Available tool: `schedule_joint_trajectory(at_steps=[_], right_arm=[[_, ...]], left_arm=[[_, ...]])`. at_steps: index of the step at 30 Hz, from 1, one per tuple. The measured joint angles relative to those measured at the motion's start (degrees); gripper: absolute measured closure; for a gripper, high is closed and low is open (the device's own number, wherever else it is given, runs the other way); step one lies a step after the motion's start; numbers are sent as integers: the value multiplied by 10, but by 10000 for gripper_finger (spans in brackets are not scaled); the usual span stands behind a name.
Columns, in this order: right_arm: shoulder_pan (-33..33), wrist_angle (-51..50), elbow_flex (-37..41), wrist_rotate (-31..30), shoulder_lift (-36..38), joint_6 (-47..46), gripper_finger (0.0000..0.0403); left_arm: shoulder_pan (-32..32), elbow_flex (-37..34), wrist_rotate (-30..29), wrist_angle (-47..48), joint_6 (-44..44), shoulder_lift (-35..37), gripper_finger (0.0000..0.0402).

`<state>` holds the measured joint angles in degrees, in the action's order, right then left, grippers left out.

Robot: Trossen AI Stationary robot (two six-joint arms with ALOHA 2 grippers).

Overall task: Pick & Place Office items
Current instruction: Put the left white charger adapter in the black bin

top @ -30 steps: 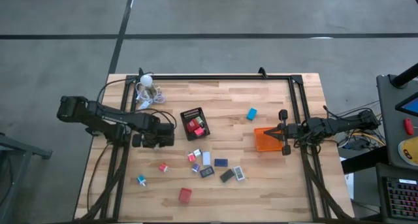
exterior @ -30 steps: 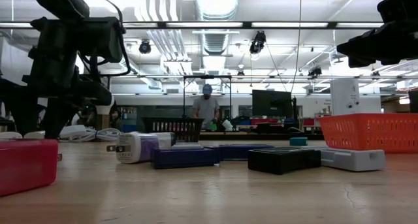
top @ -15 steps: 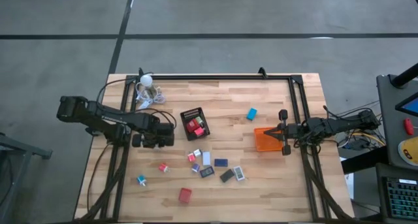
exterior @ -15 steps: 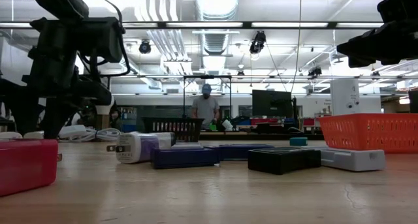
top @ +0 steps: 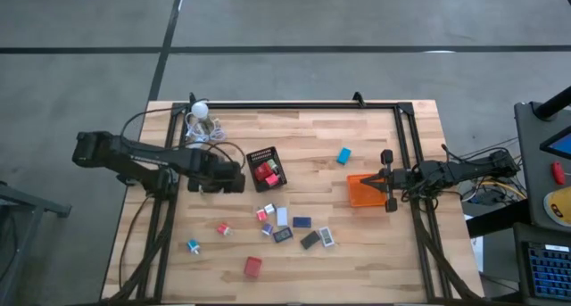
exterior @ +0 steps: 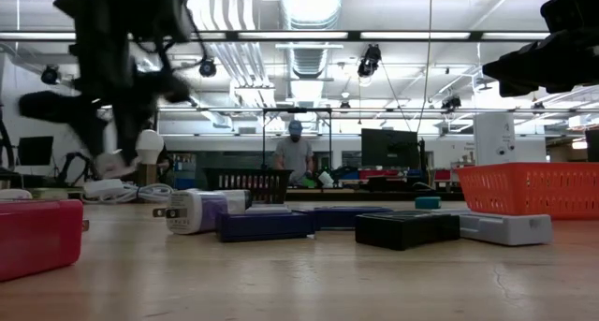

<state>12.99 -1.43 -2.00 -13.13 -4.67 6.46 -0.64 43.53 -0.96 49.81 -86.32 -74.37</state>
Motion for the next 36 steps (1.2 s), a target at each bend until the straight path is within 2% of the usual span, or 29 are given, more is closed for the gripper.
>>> schedule_joint_trajectory(at_steps=[8,13,18,22,30,36], right_arm=[[0,0,0,0,0,0,394],[0,0,0,0,0,0,394],[0,0,0,0,0,0,394],[0,0,0,0,0,0,394],[0,0,0,0,0,0,394],[0,0,0,0,0,0,394]], left_arm=[[0,55,-196,-45,153,0,262],[3,45,-241,-137,247,-3,262],[4,28,-242,-247,378,-16,262],[20,22,-235,-278,393,-33,262],[114,22,-69,-275,421,-78,262],[141,22,-26,-274,433,-93,262]])
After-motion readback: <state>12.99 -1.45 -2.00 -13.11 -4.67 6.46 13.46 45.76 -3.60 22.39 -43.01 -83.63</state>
